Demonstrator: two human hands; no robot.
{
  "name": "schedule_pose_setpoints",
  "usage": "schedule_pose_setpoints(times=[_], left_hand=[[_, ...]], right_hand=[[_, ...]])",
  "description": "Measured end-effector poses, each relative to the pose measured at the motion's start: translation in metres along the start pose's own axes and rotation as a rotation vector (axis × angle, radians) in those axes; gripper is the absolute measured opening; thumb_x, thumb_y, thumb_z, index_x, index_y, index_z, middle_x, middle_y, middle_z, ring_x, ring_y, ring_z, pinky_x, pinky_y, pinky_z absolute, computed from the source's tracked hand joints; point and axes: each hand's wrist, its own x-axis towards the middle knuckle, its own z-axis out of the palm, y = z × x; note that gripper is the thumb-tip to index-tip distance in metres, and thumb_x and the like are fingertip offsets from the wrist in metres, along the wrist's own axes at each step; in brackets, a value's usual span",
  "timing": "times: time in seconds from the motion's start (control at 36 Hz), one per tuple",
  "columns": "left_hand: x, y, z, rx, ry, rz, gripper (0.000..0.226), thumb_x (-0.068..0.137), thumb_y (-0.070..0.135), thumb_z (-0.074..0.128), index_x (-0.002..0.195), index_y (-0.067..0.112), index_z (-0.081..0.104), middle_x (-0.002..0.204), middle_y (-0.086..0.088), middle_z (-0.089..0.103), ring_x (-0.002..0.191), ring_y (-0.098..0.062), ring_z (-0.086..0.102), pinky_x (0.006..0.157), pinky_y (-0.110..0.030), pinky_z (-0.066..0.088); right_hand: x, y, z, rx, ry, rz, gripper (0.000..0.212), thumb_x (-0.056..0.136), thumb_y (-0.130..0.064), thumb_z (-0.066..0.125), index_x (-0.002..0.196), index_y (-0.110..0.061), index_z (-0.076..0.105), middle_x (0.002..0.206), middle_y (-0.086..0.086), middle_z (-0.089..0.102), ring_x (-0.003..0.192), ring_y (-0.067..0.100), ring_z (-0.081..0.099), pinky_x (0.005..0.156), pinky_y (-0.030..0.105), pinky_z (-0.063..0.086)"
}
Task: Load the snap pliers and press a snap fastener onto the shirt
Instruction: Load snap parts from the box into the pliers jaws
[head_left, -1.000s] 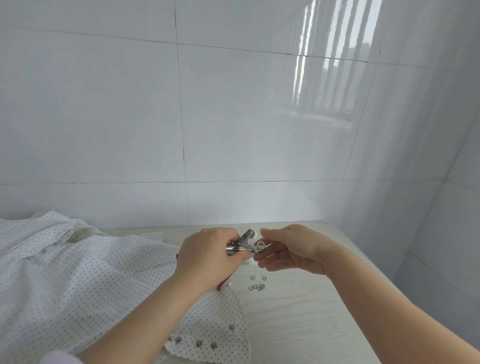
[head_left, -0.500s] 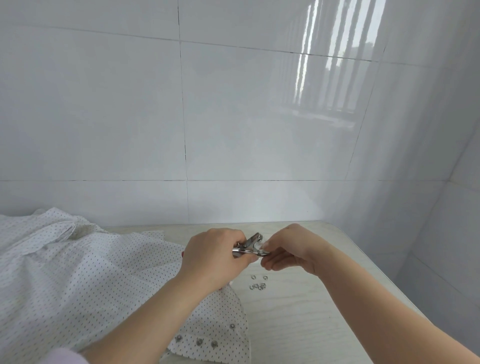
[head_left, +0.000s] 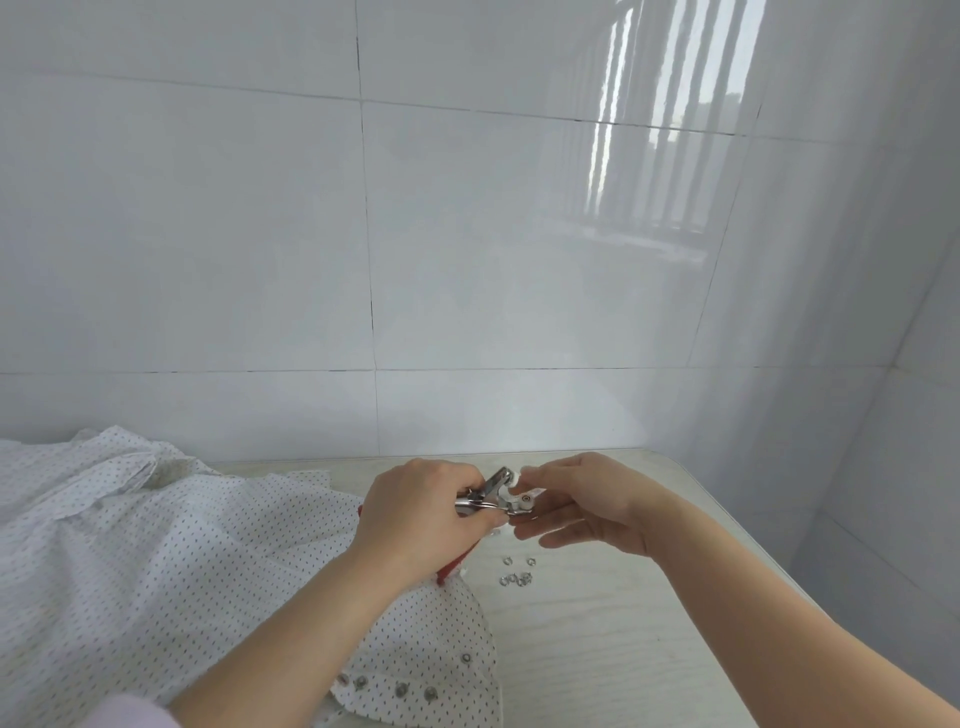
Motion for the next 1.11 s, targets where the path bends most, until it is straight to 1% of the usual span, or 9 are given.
schedule_pose_setpoints(times=[0.14, 0.28, 0.42, 0.47, 0.53, 0.64, 0.86, 1.0, 1.11], left_hand=[[-0.001, -0.002, -0.001, 0.027, 0.017, 0.027, 0.033, 0.069, 0.073, 0.057, 0.066, 0.040, 0.056, 0.052, 0.019, 0.053, 0.055, 0.001, 0.050, 0.054, -0.021, 0.042], [-0.005, -0.001, -0.005, 0.041, 0.121, 0.052, 0.052, 0.065, 0.076, 0.059, 0.103, 0.040, 0.060, 0.086, 0.022, 0.069, 0.078, -0.001, 0.064, 0.063, -0.019, 0.045], [-0.012, -0.002, -0.006, 0.121, 0.268, 0.207, 0.045, 0.064, 0.054, 0.079, 0.081, 0.024, 0.050, 0.067, 0.015, 0.059, 0.054, -0.006, 0.054, 0.047, -0.020, 0.043], [-0.012, -0.005, -0.003, 0.121, 0.303, 0.292, 0.041, 0.064, 0.044, 0.083, 0.073, 0.019, 0.052, 0.074, 0.011, 0.061, 0.063, -0.011, 0.058, 0.056, -0.026, 0.051], [-0.014, -0.009, 0.000, 0.145, 0.318, 0.345, 0.037, 0.065, 0.041, 0.083, 0.065, 0.016, 0.056, 0.090, 0.003, 0.068, 0.082, -0.018, 0.064, 0.081, -0.038, 0.055], [-0.021, -0.020, 0.007, 0.234, 0.234, 0.314, 0.034, 0.071, 0.053, 0.072, 0.068, 0.019, 0.067, 0.115, -0.003, 0.066, 0.110, -0.021, 0.058, 0.107, -0.047, 0.036], [-0.037, -0.032, 0.028, 0.318, 0.055, 0.091, 0.049, 0.063, 0.071, 0.063, 0.080, 0.026, 0.073, 0.149, -0.007, 0.040, 0.135, -0.027, 0.036, 0.115, -0.054, 0.013], [-0.032, -0.023, 0.035, 0.293, 0.105, 0.033, 0.027, 0.064, 0.053, 0.077, 0.071, 0.028, 0.070, 0.152, -0.009, 0.035, 0.137, -0.030, 0.032, 0.114, -0.057, 0.014], [-0.025, -0.020, 0.034, 0.273, 0.141, 0.058, 0.014, 0.067, 0.037, 0.074, 0.065, 0.025, 0.067, 0.151, -0.008, 0.034, 0.138, -0.033, 0.028, 0.114, -0.059, 0.013]], right_hand=[[0.002, 0.001, 0.002, -0.028, -0.011, -0.027, 0.016, 0.091, -0.010, 0.060, 0.100, -0.003, 0.072, 0.092, 0.018, 0.076, 0.080, 0.025, 0.075, 0.060, 0.027, 0.058], [0.003, 0.003, 0.004, -0.011, 0.003, -0.041, 0.017, 0.090, -0.002, 0.059, 0.098, 0.002, 0.073, 0.093, 0.022, 0.074, 0.074, 0.024, 0.074, 0.061, 0.027, 0.059], [0.005, 0.004, 0.005, 0.019, 0.013, -0.047, 0.018, 0.089, 0.001, 0.059, 0.100, 0.008, 0.071, 0.091, 0.024, 0.074, 0.074, 0.026, 0.074, 0.065, 0.028, 0.061], [0.006, 0.004, 0.006, 0.032, 0.019, -0.049, 0.017, 0.088, 0.001, 0.059, 0.098, 0.008, 0.071, 0.086, 0.023, 0.074, 0.072, 0.026, 0.074, 0.065, 0.028, 0.061], [0.007, 0.004, 0.006, 0.040, 0.029, -0.047, 0.016, 0.088, 0.001, 0.059, 0.096, 0.008, 0.070, 0.083, 0.022, 0.075, 0.070, 0.025, 0.074, 0.065, 0.027, 0.061], [0.007, 0.005, 0.008, 0.071, 0.036, -0.039, 0.020, 0.088, 0.002, 0.058, 0.103, 0.012, 0.067, 0.081, 0.021, 0.074, 0.067, 0.024, 0.073, 0.061, 0.026, 0.060], [0.008, 0.006, 0.011, 0.117, 0.043, -0.039, 0.019, 0.087, 0.002, 0.057, 0.101, 0.010, 0.068, 0.079, 0.021, 0.074, 0.067, 0.024, 0.073, 0.059, 0.024, 0.059], [0.009, 0.005, 0.016, 0.135, 0.057, -0.038, 0.014, 0.085, 0.000, 0.058, 0.092, 0.005, 0.069, 0.076, 0.019, 0.075, 0.066, 0.023, 0.073, 0.059, 0.024, 0.060], [0.007, 0.004, 0.014, 0.168, 0.070, -0.042, 0.012, 0.084, -0.003, 0.060, 0.090, 0.002, 0.069, 0.079, 0.019, 0.075, 0.067, 0.023, 0.073, 0.057, 0.023, 0.059]])
